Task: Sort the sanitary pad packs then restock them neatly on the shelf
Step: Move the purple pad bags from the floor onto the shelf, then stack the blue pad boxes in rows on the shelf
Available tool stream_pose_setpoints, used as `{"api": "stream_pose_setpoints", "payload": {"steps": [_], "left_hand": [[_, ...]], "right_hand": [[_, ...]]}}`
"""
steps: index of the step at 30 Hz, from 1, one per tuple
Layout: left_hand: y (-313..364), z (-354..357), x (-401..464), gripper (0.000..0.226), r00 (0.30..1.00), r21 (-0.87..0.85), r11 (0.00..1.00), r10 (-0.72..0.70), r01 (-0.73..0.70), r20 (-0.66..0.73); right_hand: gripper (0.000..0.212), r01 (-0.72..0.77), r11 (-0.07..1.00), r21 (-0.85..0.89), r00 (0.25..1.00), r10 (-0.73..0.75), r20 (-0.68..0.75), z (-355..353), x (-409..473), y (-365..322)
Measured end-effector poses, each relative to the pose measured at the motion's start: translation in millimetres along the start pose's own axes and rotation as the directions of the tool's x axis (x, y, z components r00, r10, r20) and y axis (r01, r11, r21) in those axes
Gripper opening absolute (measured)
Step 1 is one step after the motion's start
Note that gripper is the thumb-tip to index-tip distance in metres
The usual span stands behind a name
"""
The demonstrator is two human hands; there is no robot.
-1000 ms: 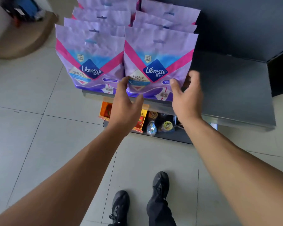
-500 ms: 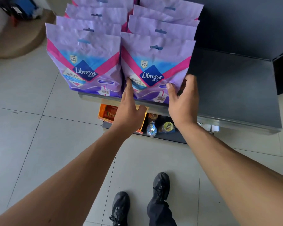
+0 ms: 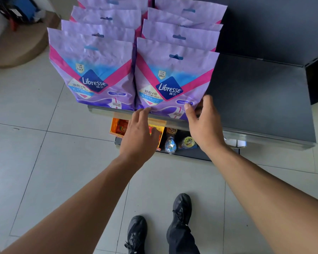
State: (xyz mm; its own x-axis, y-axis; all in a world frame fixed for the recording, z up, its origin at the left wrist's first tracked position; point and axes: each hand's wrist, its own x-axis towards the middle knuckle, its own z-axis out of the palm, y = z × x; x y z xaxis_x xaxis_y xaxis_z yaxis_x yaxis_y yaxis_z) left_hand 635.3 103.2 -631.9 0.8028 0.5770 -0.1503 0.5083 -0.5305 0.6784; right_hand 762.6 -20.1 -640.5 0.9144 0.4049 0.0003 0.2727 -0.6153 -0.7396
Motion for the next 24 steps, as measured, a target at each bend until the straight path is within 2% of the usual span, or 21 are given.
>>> {"api": "stream_pose_setpoints", "payload": {"steps": [4,7,12,18,24], "left_hand": [[-4,0,0,0.053,0.999,0.151,0.988,0.031,-0.035,0.028],[-7,0,1,0.056,0.996,0.24,0.97,0.033,-0.051,0.078],[-8,-1,1,0.063,0.99,0.387,0.917,0.046,-0.093,0.13],[-8,-3,3,0.062,0.988,0.421,0.901,0.041,-0.101,0.149],[-6,-14,4,0.057,0.991,0.391,0.914,0.064,-0.105,0.117]], "right_hand": [[0.037,-0.015,1.0,0.025,0.999,0.014,0.052,-1,-9,2],[0.049,-0.026,0.999,-0.044,0.996,0.029,0.079,2,-14,3],[0.051,-0.057,0.994,-0.093,0.998,0.06,0.035,8,-5,2],[0.046,-0.081,0.991,-0.105,0.996,0.085,0.039,11,-7,2],[0.044,-0.01,0.986,-0.169,1.0,0.005,-0.029,4,-14,-1]]}}
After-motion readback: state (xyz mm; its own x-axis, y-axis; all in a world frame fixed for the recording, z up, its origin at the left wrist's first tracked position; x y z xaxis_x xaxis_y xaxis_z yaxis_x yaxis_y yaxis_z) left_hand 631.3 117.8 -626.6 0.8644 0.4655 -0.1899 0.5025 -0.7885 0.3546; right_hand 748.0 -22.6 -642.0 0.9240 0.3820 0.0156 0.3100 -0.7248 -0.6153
